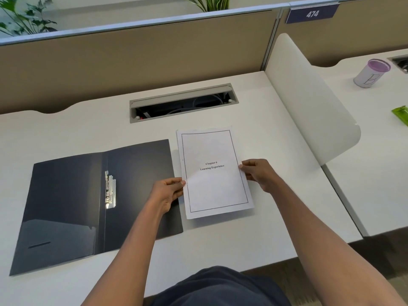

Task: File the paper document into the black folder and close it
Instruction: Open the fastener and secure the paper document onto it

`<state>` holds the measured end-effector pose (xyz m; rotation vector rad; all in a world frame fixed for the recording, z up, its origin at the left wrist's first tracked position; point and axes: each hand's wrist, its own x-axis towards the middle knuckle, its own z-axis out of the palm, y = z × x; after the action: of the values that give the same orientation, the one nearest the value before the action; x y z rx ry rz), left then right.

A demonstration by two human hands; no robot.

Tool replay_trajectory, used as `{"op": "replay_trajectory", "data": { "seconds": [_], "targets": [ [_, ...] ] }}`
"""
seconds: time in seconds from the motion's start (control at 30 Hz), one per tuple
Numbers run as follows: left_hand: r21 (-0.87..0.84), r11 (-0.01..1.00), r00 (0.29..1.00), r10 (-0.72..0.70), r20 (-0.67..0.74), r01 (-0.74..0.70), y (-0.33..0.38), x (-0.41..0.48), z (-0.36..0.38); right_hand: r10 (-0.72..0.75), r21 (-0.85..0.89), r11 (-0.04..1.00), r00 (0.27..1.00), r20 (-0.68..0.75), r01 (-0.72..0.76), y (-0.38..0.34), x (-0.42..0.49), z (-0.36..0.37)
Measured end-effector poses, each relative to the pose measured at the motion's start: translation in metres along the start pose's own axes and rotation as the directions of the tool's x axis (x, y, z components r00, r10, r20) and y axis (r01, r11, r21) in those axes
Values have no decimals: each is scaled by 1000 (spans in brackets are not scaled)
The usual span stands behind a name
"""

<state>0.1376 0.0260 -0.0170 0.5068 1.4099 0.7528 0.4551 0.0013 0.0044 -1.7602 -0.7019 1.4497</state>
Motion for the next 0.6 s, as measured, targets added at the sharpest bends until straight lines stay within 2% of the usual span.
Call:
{"op": "replay_trajectory", "data": {
  "seconds": [0.23,0.37,0.5,0.6],
  "targets": [
    [25,999,999,36,4,-36,14,-11,-45,-4,30,1000,996,85,2,1,3,39],
    [137,986,995,97,-21,-93,23,-14,-76,9,56,998,994,107,-15,3,5,68],
    [313,919,965,261,-29,-239,37,-18,-110,26,85,996,993,116,-36,4,4,96],
    [488,801,896,437,-78,-347,52,-21,-138,26,101,994,991,130,-39,5,5,114]
  ]
}}
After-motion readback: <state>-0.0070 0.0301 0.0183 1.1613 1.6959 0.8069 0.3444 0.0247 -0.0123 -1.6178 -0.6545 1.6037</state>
